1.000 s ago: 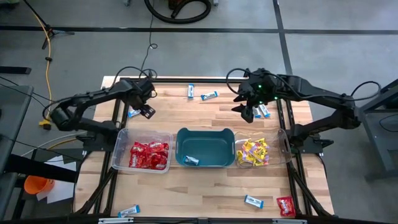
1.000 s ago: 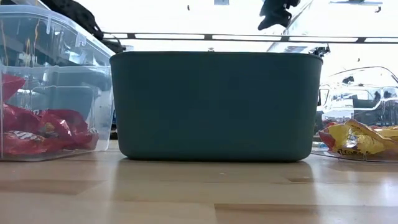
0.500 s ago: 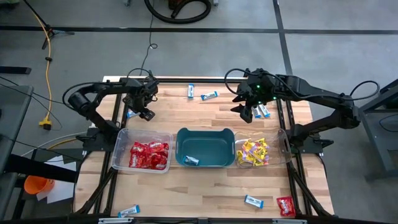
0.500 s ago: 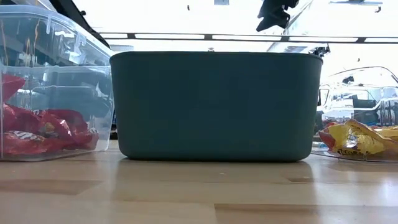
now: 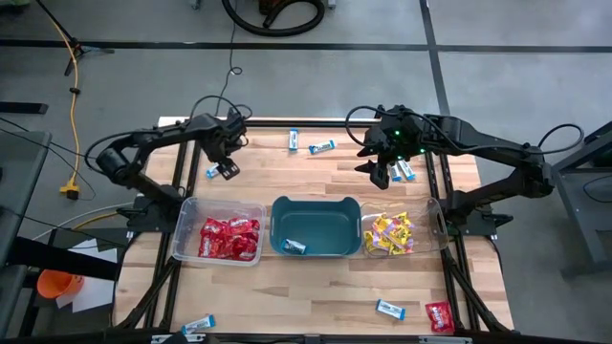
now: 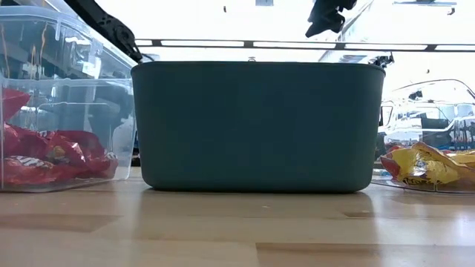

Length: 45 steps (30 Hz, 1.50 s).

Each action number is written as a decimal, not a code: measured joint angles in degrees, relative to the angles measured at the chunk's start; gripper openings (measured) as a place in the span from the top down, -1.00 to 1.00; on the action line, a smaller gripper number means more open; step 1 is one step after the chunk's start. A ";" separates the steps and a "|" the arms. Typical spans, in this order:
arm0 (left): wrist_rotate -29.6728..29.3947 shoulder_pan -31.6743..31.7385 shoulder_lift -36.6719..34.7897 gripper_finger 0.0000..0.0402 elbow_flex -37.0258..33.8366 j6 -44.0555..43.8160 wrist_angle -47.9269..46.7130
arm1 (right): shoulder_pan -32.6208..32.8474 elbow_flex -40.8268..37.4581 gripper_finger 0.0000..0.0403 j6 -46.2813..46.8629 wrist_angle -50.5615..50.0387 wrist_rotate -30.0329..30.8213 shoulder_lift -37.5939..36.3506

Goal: Sort candy
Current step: Put the white chocolate into the blue bin

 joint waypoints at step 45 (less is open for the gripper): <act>13.75 -42.14 -11.13 0.98 16.90 -13.38 27.80 | -0.02 0.02 -0.05 -2.52 -1.88 -0.06 -1.22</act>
